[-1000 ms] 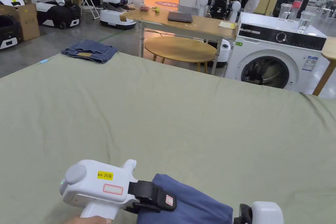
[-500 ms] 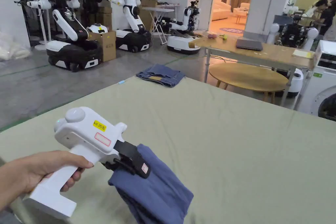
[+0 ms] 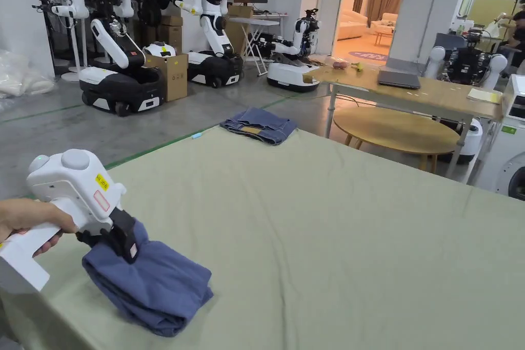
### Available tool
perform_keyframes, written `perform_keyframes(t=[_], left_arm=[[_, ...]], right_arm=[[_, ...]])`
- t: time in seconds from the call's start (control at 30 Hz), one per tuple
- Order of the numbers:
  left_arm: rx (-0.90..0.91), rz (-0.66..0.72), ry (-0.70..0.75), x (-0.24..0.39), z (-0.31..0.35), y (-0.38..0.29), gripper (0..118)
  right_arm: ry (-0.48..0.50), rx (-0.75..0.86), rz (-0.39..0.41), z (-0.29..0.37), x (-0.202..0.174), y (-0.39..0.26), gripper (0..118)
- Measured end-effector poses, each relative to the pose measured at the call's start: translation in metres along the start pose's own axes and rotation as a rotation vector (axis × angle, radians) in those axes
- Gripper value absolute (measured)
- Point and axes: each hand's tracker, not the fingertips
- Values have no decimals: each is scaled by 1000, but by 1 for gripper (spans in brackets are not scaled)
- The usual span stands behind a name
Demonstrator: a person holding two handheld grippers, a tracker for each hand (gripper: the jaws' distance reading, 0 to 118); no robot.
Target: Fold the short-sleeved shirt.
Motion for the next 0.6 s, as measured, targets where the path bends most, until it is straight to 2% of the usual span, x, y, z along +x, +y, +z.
perform_keyframes(t=[0.1, 0.17, 0.27, 0.37, 0.47, 0.6], left_arm=[[6, 17, 2, -4, -12, -2, 22], [20, 26, 5, -6, -11, -4, 36], [51, 4, 75, -5, 3, -6, 48], [95, 5, 95, -10, 28, -4, 53], [225, -15, 130, -15, 47, 5, 53], [279, -94, 87, 22, 51, -12, 53]], right_arm=[[-2, -7, 3, -1, 0, 0, 0], [-3, -10, 6, -1, 0, 0, 0], [0, -14, 12, -1, 0, -1, 0], [6, -10, 9, 0, 0, 0, 0], [7, -2, 8, 2, 1, 0, 0], [10, 10, -11, 3, 4, 1, 0]])
